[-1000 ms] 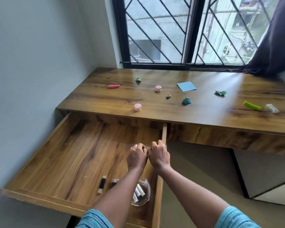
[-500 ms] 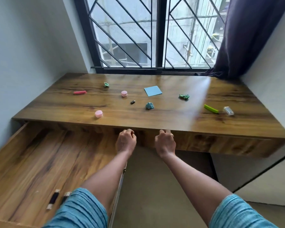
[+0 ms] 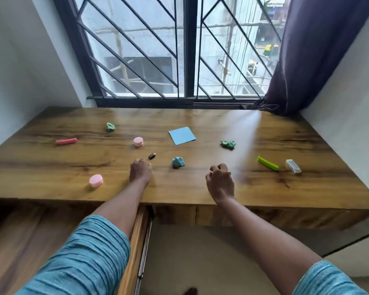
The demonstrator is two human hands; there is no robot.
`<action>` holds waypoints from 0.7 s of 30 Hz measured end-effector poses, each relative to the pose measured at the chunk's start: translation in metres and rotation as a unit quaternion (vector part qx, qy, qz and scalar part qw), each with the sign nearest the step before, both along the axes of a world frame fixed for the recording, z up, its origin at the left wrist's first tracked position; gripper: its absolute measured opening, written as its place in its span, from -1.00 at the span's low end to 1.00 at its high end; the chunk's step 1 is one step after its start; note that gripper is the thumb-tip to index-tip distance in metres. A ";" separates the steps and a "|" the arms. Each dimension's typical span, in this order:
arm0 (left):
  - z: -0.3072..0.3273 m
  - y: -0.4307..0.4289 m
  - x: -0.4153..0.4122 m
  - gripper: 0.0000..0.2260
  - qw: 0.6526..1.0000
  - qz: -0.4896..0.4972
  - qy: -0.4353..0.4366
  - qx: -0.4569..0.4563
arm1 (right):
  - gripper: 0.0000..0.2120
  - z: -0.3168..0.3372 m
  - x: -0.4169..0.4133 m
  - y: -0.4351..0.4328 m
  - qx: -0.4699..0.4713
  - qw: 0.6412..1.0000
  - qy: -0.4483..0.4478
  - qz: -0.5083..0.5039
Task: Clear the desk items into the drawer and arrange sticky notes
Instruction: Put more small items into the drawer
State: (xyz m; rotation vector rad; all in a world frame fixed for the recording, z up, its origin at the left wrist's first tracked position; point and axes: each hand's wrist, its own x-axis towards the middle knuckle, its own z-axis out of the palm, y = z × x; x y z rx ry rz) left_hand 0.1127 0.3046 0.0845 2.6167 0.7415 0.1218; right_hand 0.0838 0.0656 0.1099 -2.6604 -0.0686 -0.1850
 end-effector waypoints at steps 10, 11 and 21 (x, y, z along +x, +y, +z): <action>-0.026 -0.005 0.065 -0.72 0.999 0.047 -0.012 -0.019 | -0.71 -0.007 0.070 -0.006 -0.006 0.998 0.041 -0.055; -0.027 -0.005 0.068 -0.73 0.997 0.060 -0.021 -0.036 | -0.72 -0.010 0.073 -0.007 -0.005 0.997 0.042 -0.060; -0.009 -0.081 0.100 -0.79 0.982 -0.007 -0.188 -0.025 | -0.74 -0.018 0.101 -0.099 -0.011 0.984 0.012 -0.179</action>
